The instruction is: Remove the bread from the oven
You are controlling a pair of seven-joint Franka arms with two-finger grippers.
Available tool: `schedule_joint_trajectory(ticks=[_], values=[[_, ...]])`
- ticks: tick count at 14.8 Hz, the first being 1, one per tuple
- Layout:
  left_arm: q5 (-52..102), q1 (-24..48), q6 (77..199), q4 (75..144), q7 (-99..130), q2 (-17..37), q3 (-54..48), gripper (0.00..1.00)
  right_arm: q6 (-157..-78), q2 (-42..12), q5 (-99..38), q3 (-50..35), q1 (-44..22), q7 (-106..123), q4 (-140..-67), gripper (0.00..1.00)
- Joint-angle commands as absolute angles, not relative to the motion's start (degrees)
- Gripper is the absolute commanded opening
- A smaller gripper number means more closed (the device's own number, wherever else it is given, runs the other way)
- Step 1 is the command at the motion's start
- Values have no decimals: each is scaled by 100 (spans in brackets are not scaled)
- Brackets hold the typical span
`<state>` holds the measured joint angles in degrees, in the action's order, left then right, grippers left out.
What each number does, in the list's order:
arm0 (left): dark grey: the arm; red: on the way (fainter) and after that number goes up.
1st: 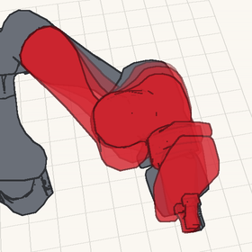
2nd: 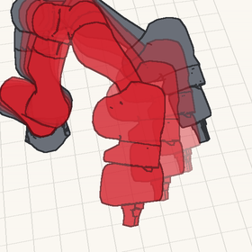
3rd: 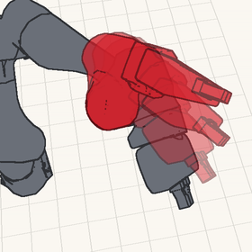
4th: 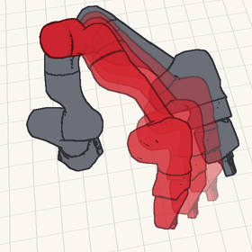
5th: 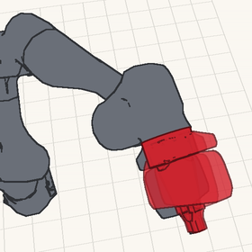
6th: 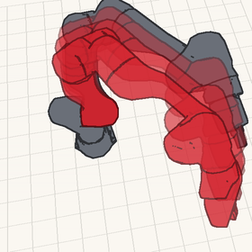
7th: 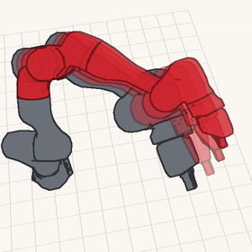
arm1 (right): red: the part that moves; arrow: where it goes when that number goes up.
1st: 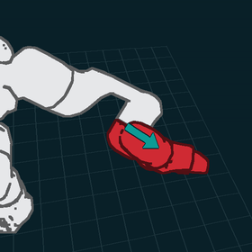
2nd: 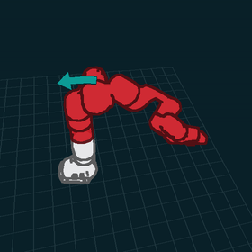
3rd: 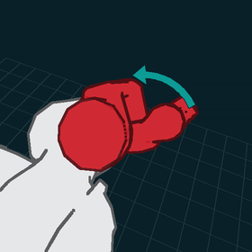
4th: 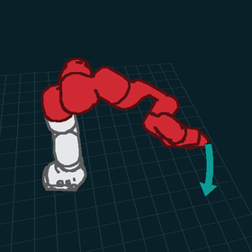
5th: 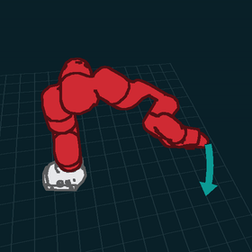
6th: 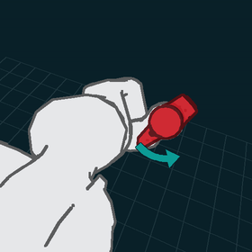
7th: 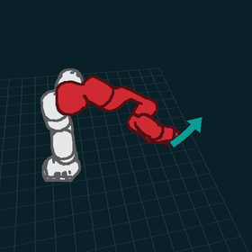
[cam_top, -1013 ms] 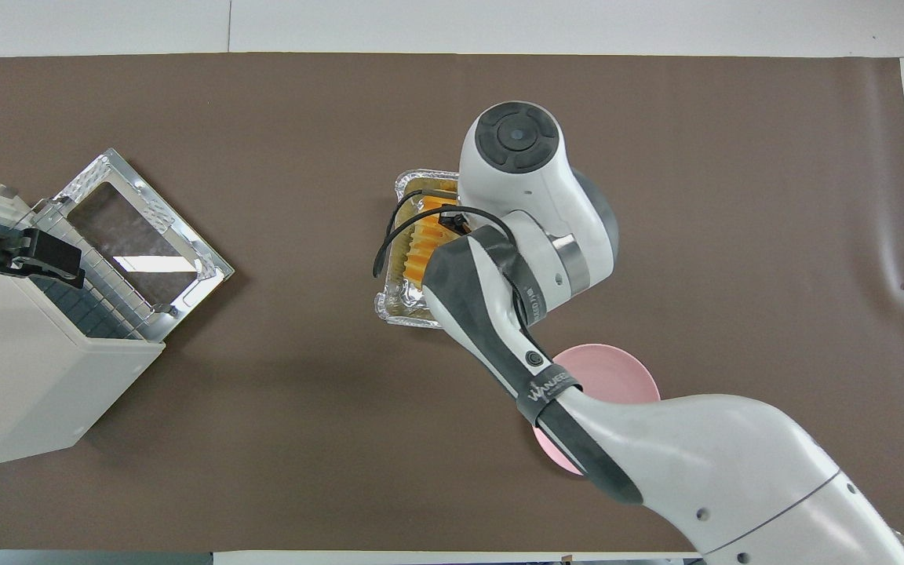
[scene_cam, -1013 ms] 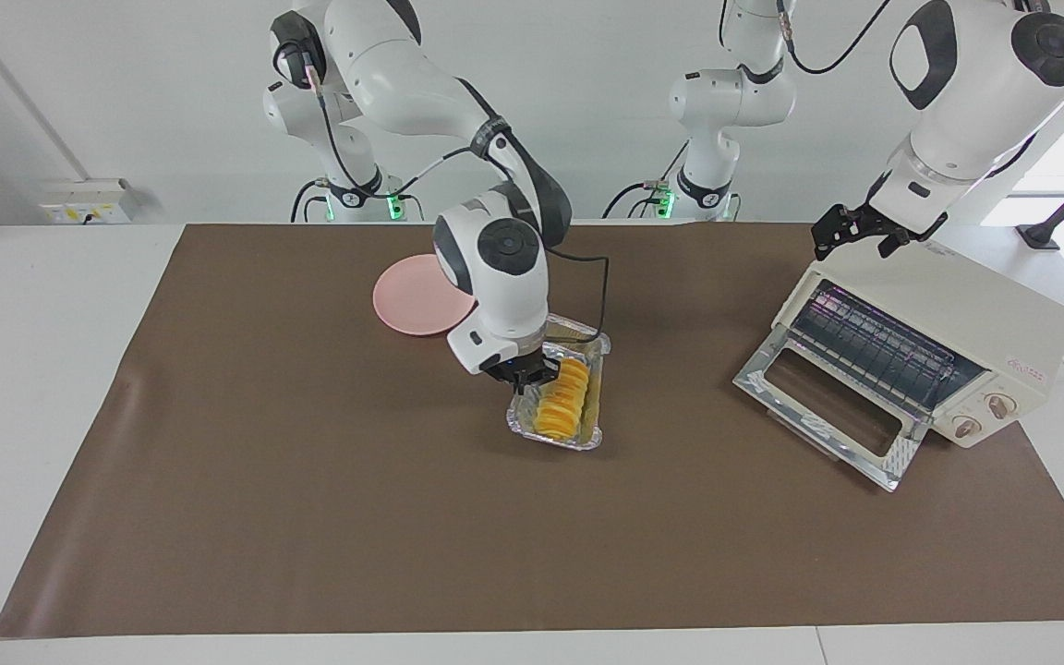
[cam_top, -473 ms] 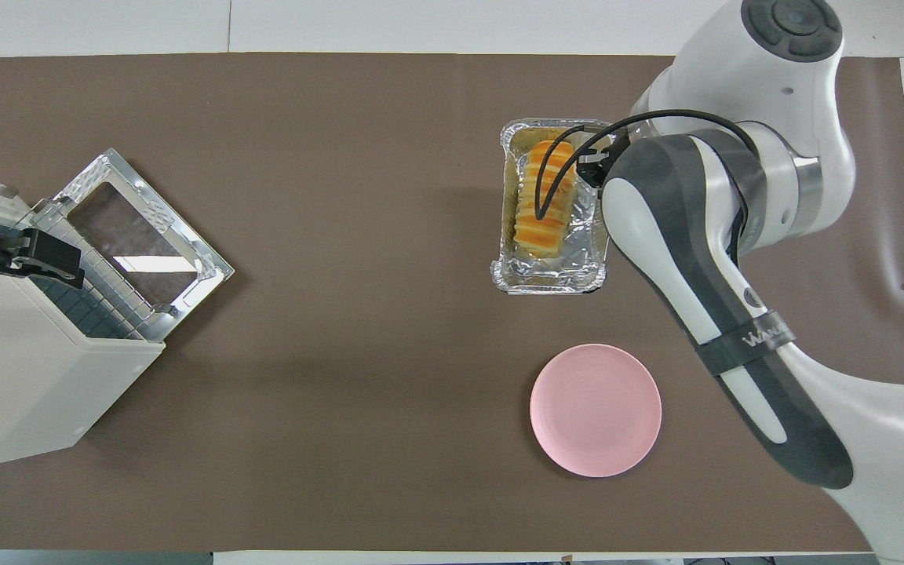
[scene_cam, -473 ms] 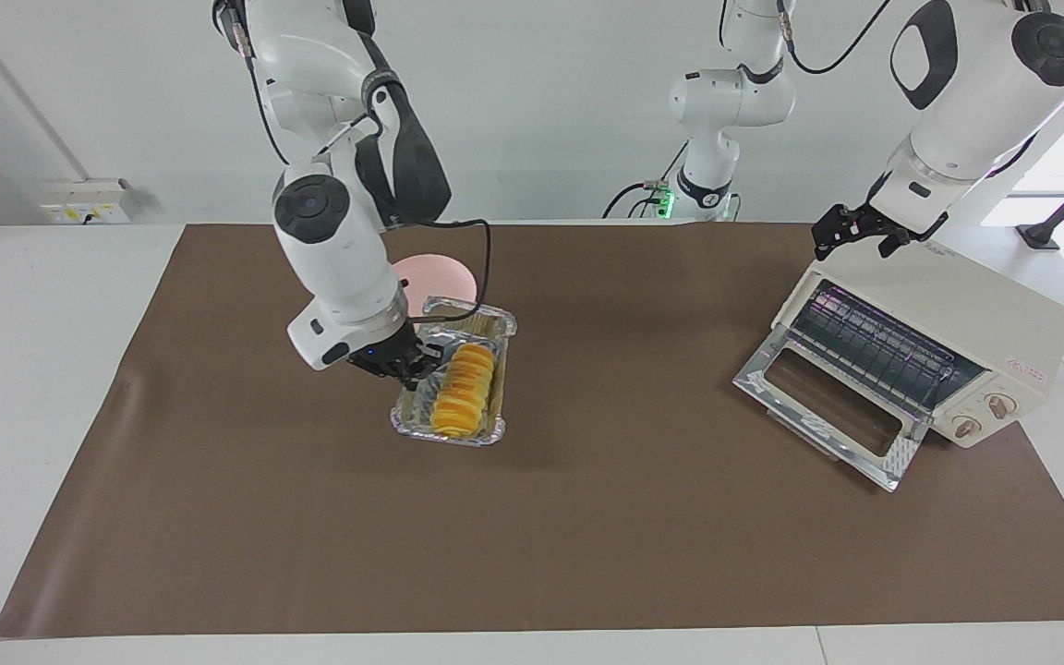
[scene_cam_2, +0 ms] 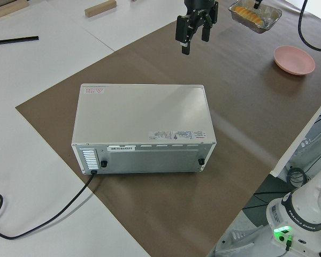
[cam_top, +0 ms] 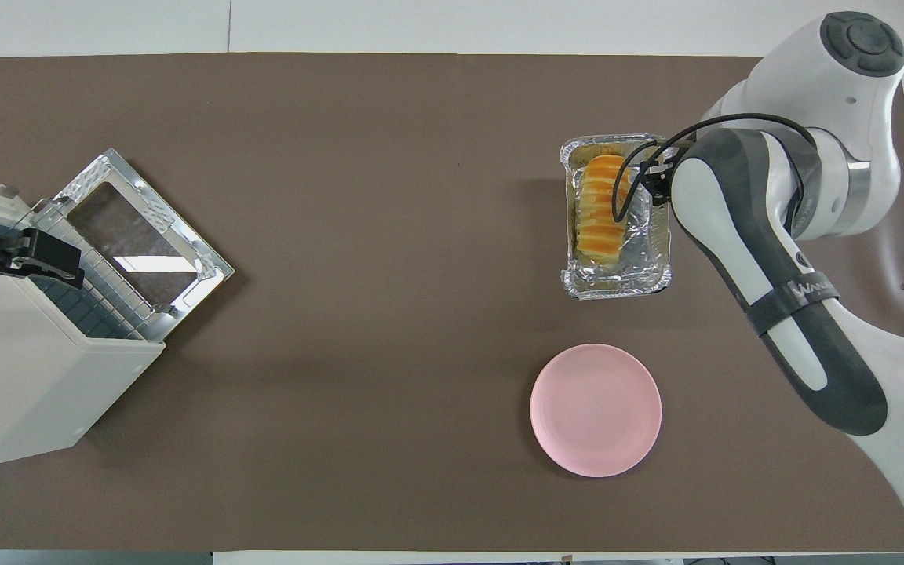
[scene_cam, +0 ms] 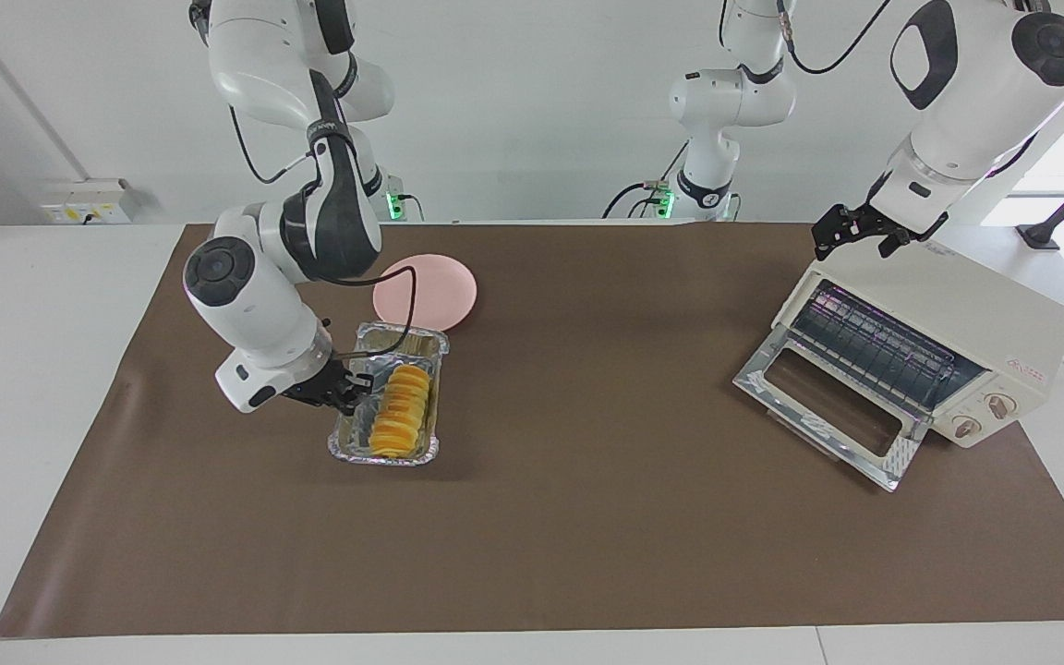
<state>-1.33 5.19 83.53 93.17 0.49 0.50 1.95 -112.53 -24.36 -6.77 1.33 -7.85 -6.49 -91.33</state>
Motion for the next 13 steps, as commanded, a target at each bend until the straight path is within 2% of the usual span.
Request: schedule_joint_trajectory(ticks=[1, 4, 8, 9, 10, 11, 13], values=[[-105, 457, 8446, 9457, 35, -97, 158, 100, -11899, -2373, -809, 70, -695, -229, -9711, 0], [-105, 457, 8446, 9457, 35, -97, 158, 100, -12269, -2461, -800, 70, -589, 8, -9870, 0], [-105, 457, 8446, 9457, 35, -97, 158, 100, -12296, -2461, -809, 70, -606, -70, -9923, 0], [-105, 457, 8446, 9457, 35, -97, 158, 100, -12305, -2461, -809, 70, -606, -140, -9932, 19], [-105, 457, 8446, 9457, 35, -97, 158, 100, -12305, -2461, -809, 70, -606, -167, -9940, 77], [-105, 448, 8446, 9457, 35, -97, 158, 100, -12305, -2461, -809, 70, -606, -202, -9940, 100], [-105, 457, 8446, 9457, 35, -97, 158, 100, -12279, -2452, -800, 70, -624, -255, -9941, 100]])
